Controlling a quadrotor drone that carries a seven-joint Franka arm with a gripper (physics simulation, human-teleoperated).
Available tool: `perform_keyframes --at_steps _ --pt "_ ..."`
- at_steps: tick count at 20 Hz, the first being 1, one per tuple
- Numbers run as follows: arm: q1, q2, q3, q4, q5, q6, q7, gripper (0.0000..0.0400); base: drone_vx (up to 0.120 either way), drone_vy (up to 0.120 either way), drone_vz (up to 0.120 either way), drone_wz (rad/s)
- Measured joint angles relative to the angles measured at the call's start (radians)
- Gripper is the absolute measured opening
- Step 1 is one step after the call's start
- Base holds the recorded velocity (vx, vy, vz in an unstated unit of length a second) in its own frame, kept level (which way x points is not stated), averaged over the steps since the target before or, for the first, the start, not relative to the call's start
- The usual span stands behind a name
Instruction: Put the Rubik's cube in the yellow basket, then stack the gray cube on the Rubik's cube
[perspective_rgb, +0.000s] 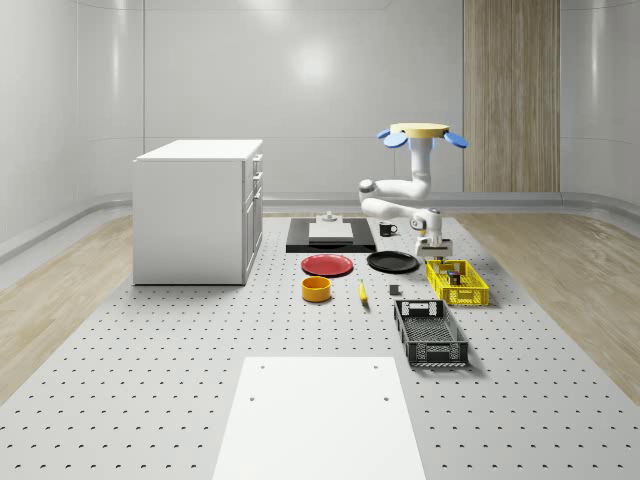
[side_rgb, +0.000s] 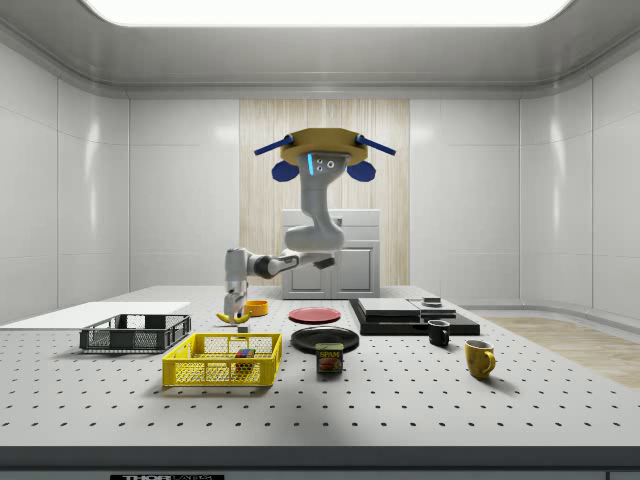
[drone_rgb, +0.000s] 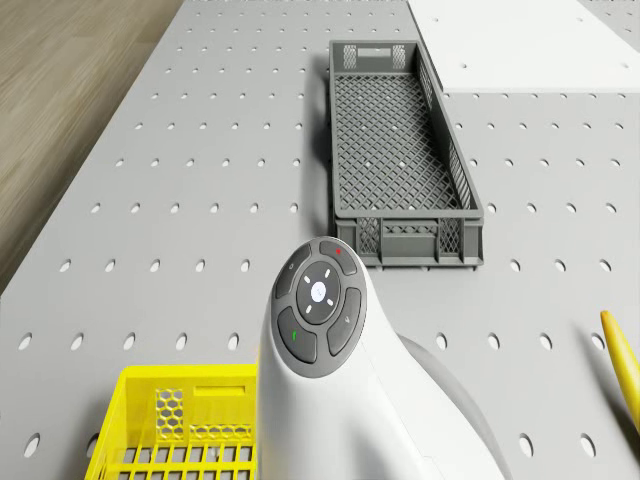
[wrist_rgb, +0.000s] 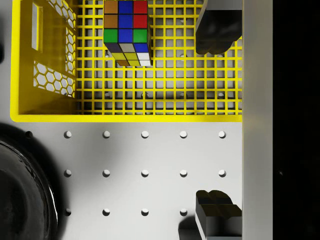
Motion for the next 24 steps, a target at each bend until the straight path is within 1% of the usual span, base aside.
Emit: perform_keyframes --at_steps 4,7,18,24 --pt "0.001 0.002 0.0 0.0 -0.001 -0.002 -0.001 0.04 0.0 -0.12 0.0 0.0" --pt "0.001 0.003 0.0 0.0 -0.001 -0.003 -0.001 0.04 0.08 -0.12 0.0 0.0" --pt "0.003 0.007 -0.001 -0.001 -0.003 -0.006 -0.002 0.04 0.0 -0.12 0.0 0.0" --pt "0.004 0.008 -0.001 -0.001 -0.004 -0.008 -0.003 0.04 0.0 -0.12 -0.113 0.0"
